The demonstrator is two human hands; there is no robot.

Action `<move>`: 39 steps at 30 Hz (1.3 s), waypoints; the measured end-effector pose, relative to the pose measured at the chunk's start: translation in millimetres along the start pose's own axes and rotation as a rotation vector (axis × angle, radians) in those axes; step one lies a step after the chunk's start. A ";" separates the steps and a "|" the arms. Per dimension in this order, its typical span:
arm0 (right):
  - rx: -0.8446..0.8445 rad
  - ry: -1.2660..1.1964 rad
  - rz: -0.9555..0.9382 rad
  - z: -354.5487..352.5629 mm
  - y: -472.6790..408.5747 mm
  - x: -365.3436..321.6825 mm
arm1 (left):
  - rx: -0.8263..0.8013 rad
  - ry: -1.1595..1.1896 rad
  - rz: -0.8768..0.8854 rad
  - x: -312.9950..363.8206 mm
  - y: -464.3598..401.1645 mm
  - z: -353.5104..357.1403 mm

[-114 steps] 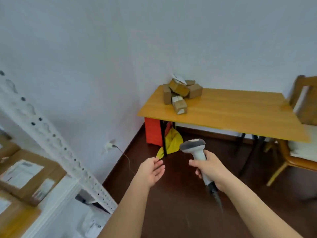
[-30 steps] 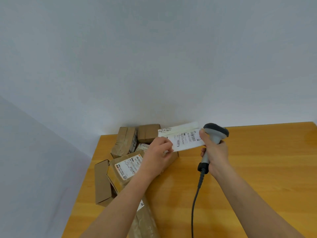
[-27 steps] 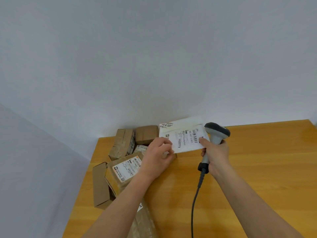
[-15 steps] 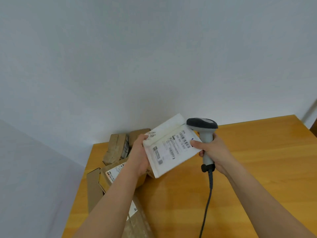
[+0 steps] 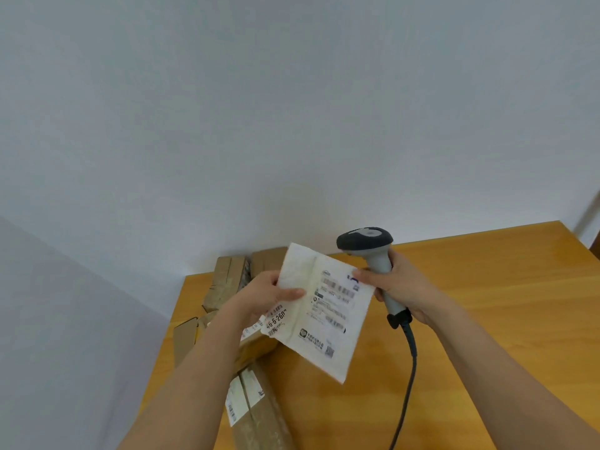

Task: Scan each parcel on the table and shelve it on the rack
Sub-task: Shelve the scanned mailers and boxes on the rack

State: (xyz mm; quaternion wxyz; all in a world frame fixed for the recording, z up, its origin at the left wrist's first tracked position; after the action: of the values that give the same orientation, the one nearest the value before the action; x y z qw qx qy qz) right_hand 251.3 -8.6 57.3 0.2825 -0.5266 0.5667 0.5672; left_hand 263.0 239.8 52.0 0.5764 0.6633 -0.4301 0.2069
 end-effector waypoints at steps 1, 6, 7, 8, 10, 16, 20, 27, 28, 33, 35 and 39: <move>0.035 0.020 0.007 -2.2 0.7 0.1 | 0.069 0.064 0.023 -2.3 1.4 -4.3; -0.021 -0.077 0.080 3.9 14.0 -3.7 | 0.381 0.686 0.028 -20.2 0.9 -23.1; -0.063 -0.099 0.070 8.0 17.5 -7.2 | 0.406 0.780 0.037 -21.7 0.3 -23.4; -0.101 -0.107 0.050 11.9 20.8 -11.3 | 0.427 0.835 0.050 -21.5 0.5 -23.4; -0.159 -0.113 -0.004 18.4 27.2 -20.3 | 0.447 0.876 0.077 -20.8 1.7 -22.0; -0.226 -0.146 -0.082 22.7 44.8 -44.1 | 0.526 0.871 0.052 -24.6 3.4 -23.4; -0.228 -0.125 -0.100 16.4 52.7 -51.5 | 0.525 0.838 0.029 -26.9 7.0 -22.0; -0.215 -0.116 -0.125 2.6 66.5 -54.9 | 0.566 0.798 -0.009 -37.6 12.4 -14.1; -0.216 -0.114 -0.124 0.8 68.8 -54.3 | 0.568 0.805 -0.013 -39.2 13.9 -10.6; -0.230 -0.098 -0.098 -5.9 76.4 -43.0 | 0.609 0.834 -0.030 -57.9 21.2 7.7; -0.237 -0.078 -0.090 -5.1 78.2 -36.6 | 0.627 0.872 -0.041 -71.5 25.7 14.0; -0.282 -0.041 -0.097 5.3 87.9 -32.1 | 0.658 0.923 -0.036 -97.5 42.7 21.8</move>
State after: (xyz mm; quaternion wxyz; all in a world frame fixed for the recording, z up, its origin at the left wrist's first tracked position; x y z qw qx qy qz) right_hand 178.4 -12.2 116.1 0.2447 -0.5761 0.4494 0.6375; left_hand 170.5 253.1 -3.5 0.4709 0.6560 -0.0350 0.5888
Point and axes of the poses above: each hand's wrist, its own y-axis away from the middle knuckle, its own z-axis out of the palm, x = y × z, the point moved 4 cm from there along -y, towards the middle knuckle, and after that the axes turned 14 degrees about y, right-handed, at the moved point
